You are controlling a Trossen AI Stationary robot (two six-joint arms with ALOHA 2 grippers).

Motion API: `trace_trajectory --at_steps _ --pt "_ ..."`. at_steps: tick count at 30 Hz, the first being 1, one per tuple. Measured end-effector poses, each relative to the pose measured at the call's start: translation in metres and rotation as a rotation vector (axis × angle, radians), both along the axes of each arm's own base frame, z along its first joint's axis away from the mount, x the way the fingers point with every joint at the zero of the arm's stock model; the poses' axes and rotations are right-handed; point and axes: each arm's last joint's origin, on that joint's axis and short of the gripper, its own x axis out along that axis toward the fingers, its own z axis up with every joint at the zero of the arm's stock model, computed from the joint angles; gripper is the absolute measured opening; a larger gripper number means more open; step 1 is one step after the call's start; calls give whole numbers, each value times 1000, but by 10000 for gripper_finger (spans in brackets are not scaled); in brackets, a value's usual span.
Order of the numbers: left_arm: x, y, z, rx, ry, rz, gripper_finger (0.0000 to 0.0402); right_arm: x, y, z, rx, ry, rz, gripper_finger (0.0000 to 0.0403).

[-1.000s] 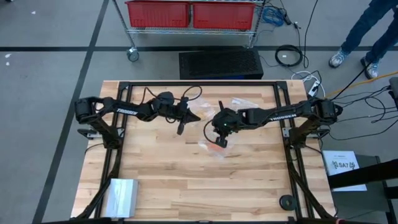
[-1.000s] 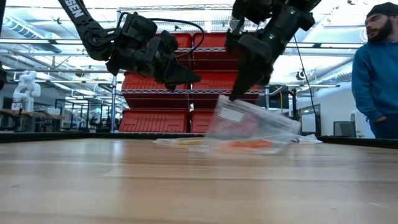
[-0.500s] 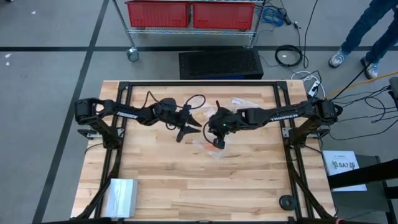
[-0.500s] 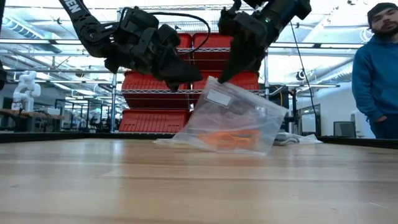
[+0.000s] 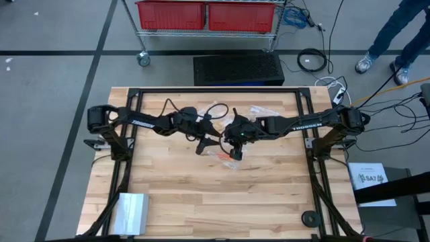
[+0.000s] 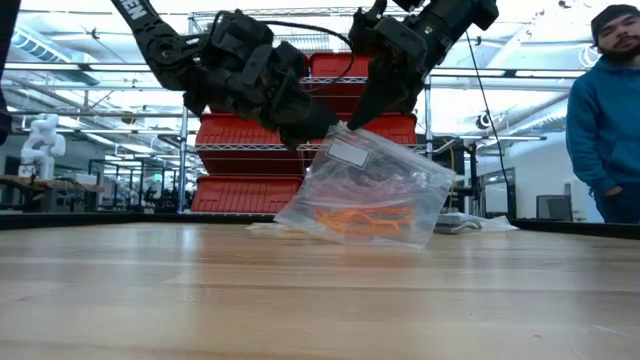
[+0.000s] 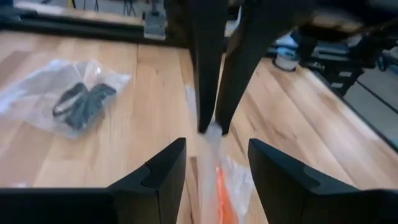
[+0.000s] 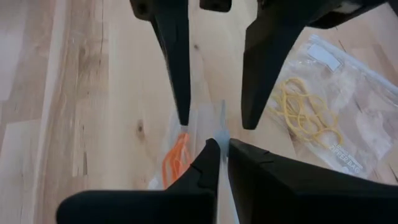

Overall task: Sort rubber bands
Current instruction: Close the zip bag

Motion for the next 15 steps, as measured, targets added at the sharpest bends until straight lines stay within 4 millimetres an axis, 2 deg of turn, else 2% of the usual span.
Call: trace_trajectory --at_steps 4,6,9,13,15 --pt "4 1 -3 2 14 1 177 0 0 0 -2 5 2 4" --pt "5 1 -2 7 12 0 163 0 0 0 -2 4 3 4" --pt "5 1 -2 12 9 -2 121 0 0 0 -5 5 5 4" --pt "5 1 -3 59 6 -18 35 0 0 0 -8 8 4 4" --pt "5 1 -3 75 4 -23 12 -1 0 -1 -10 10 9 4"
